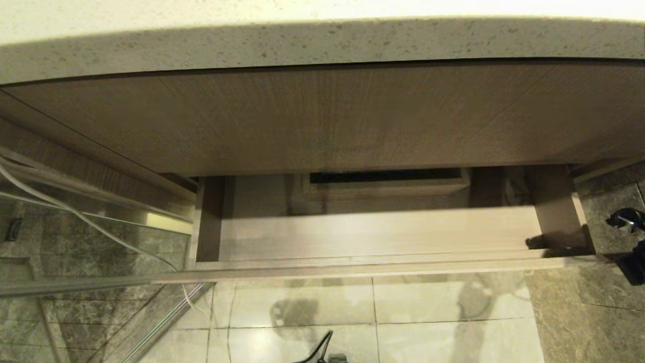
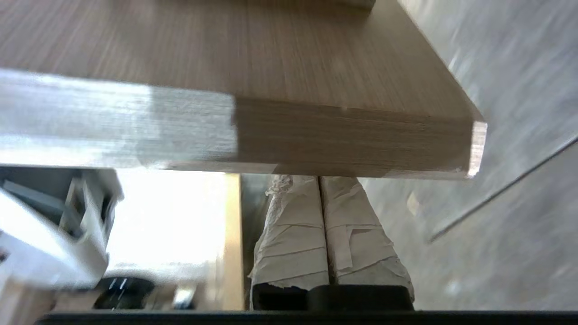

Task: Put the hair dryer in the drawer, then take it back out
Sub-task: Close the drawer

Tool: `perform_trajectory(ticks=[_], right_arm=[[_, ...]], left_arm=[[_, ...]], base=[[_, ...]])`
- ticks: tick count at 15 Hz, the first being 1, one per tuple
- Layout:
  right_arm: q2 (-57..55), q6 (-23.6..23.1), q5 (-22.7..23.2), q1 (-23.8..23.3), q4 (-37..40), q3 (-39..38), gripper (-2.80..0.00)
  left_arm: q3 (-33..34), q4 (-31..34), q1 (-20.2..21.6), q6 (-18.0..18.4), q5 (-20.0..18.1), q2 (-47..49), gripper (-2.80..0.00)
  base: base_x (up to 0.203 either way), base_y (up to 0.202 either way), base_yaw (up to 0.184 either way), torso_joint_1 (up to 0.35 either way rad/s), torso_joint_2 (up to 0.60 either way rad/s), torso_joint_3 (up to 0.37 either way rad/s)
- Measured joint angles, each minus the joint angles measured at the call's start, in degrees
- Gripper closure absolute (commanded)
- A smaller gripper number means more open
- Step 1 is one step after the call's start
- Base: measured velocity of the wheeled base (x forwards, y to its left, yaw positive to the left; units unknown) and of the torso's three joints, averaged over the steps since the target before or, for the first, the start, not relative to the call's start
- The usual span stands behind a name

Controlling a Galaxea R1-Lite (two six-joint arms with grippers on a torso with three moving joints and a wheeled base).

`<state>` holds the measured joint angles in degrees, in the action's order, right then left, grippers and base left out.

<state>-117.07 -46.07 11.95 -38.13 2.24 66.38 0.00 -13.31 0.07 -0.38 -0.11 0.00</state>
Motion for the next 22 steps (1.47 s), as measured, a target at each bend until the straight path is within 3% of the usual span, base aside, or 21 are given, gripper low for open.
perform_trajectory(ticks=[3, 7, 11, 18, 20, 22], right_arm=[[1.89, -4.24, 5.25, -0.04, -0.94, -0.65, 0.00], [5.08, -5.17, 8.81, -0.30, -9.40, -6.40, 0.00], [8.78, -6.82, 12.72, -0.54, -23.91, -18.21, 0.00], [5.92, -7.24, 12.69, -1.82, -55.12, -29.33, 0.00], [4.34, -9.49, 12.19, -3.20, -56.32, -29.76, 0.00], [4.54, -12.67, 12.30, -4.38, -52.05, -29.70, 0.00]], left_arm=[[0.00, 0.01, 0.00, 0.03, 0.03, 0.00, 0.00], [0.00, 0.00, 0.00, 0.01, 0.01, 0.00, 0.00], [0.00, 0.03, 0.00, -0.03, 0.01, 0.00, 0.00], [0.00, -0.02, 0.00, 0.00, 0.01, 0.00, 0.00], [0.00, 0.01, 0.00, -0.02, 0.02, 0.00, 0.00], [0.00, -0.04, 0.00, 0.00, 0.04, 0.00, 0.00]], base=[[0.000, 0.000, 0.000, 0.000, 0.00, 0.000], [0.000, 0.000, 0.000, 0.000, 0.00, 0.000], [0.000, 0.000, 0.000, 0.000, 0.00, 0.000], [0.000, 0.000, 0.000, 0.000, 0.00, 0.000], [0.000, 0.000, 0.000, 0.000, 0.00, 0.000], [0.000, 0.000, 0.000, 0.000, 0.00, 0.000]])
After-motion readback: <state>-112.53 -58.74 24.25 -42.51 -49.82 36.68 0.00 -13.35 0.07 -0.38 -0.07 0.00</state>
